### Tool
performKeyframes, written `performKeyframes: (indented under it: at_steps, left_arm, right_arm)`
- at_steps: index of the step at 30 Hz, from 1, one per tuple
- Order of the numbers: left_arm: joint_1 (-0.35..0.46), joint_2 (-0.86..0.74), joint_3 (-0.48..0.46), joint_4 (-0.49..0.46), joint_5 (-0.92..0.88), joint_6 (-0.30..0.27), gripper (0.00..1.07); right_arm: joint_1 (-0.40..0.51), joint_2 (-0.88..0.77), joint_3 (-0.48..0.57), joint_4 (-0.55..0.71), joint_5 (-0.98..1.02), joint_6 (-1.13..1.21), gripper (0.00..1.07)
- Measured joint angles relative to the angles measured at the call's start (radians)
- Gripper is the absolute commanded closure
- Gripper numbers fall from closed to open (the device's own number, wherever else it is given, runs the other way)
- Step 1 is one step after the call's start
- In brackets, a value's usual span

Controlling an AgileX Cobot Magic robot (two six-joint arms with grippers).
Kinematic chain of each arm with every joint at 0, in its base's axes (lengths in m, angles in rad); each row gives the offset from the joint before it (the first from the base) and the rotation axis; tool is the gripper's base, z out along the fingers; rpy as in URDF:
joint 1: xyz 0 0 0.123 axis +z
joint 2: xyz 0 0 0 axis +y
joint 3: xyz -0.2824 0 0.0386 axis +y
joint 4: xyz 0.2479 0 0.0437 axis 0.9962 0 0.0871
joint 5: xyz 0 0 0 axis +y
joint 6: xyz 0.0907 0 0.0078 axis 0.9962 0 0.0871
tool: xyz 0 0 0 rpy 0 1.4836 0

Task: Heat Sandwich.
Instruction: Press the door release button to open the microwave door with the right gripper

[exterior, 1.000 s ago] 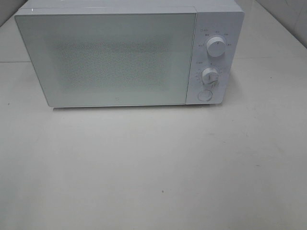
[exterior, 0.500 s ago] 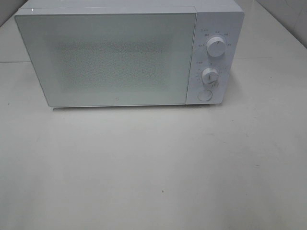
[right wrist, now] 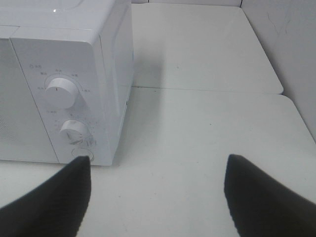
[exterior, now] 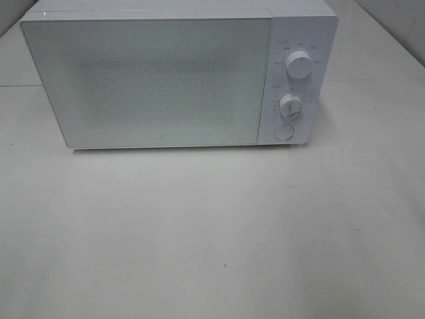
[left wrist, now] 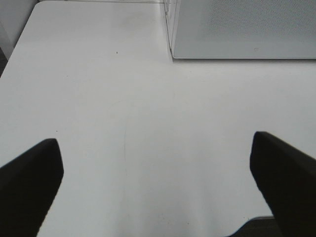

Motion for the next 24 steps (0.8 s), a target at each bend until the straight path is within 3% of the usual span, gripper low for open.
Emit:
performKeyframes:
  at_steps: [24]
  left_arm:
    - [0.0, 0.0, 0.0, 0.0, 0.0, 0.0, 0.09]
  right_arm:
    - [0.0, 0.45, 0.027, 0.0, -0.491, 0.0, 0.35]
